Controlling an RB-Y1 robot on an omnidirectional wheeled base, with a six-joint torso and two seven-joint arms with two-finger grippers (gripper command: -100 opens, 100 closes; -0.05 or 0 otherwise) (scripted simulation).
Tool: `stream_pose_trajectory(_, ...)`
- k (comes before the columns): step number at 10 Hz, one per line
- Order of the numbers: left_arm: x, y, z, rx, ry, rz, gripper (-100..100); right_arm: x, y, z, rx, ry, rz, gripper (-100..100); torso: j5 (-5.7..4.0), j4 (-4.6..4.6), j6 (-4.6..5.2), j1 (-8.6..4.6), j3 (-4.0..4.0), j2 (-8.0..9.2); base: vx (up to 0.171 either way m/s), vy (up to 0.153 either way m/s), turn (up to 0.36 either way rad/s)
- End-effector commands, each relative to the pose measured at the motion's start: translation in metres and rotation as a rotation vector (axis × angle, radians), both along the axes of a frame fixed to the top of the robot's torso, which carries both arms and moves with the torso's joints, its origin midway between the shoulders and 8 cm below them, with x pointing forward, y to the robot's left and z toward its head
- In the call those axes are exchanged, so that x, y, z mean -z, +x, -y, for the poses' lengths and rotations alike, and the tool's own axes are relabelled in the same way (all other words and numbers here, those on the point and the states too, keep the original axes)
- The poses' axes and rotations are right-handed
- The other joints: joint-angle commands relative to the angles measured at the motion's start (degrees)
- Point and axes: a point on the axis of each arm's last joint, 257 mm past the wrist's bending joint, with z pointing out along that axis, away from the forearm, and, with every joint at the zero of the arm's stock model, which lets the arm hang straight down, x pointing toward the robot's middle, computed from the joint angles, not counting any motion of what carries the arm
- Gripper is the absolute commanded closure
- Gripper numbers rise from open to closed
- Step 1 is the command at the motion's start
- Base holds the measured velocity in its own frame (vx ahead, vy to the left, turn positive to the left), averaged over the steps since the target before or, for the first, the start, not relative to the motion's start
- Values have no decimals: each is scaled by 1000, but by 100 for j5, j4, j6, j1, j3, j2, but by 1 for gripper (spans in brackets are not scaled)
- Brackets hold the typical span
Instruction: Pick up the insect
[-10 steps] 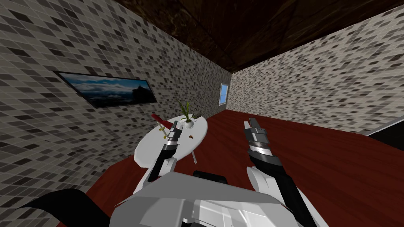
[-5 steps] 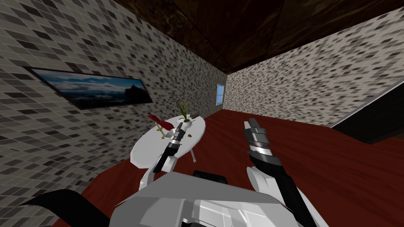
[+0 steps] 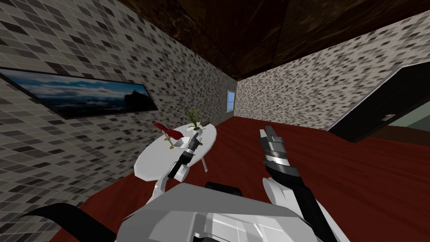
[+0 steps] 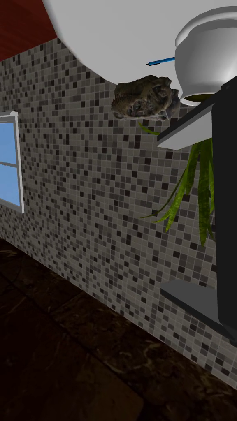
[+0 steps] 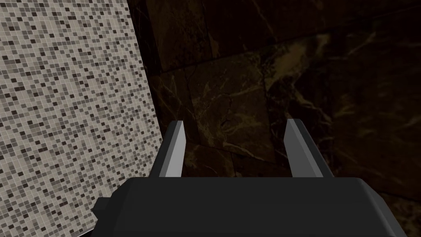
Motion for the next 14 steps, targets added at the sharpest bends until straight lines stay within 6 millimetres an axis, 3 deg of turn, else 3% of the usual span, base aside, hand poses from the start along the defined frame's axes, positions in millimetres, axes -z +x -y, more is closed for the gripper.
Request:
stream_pose_trajectory(1,18,9,-2,22,9,-56,-100,0,0,0,0,0,0,0,0,0,0,0,0,0,-70,1,-177)
stream_pose_trajectory(2,32,14,-3,34,19,-96,-100,0,0,0,0,0,0,0,-1,1,0,1,2,4,-79,4,-150)
stream_pose_trajectory(3,33,14,-3,36,27,-97,-100,0,0,0,0,0,0,0,0,2,0,1,4,7,-48,5,-62)
stream_pose_trajectory(8,109,35,-28,48,136,-323,-100,0,0,0,0,0,0,0,2,0,-1,12,0,1,-56,19,-179)
stream_pose_trajectory(9,110,36,-28,45,137,-329,-100,0,0,0,0,0,0,0,1,1,-1,9,1,2,-35,18,-46)
stream_pose_trajectory(11,141,40,-48,25,202,-426,-100,0,0,0,0,0,0,0,2,-2,-2,11,-6,-11,-27,28,-146)
stream_pose_trajectory(12,143,40,-49,22,206,-433,-100,0,0,0,0,0,0,0,3,-2,0,14,-7,-12,-21,31,-85)
stream_pose_trajectory(14,170,43,-75,-9,282,-526,-100,0,0,0,0,0,0,0,3,-3,-3,16,-8,-15,-17,38,-145)
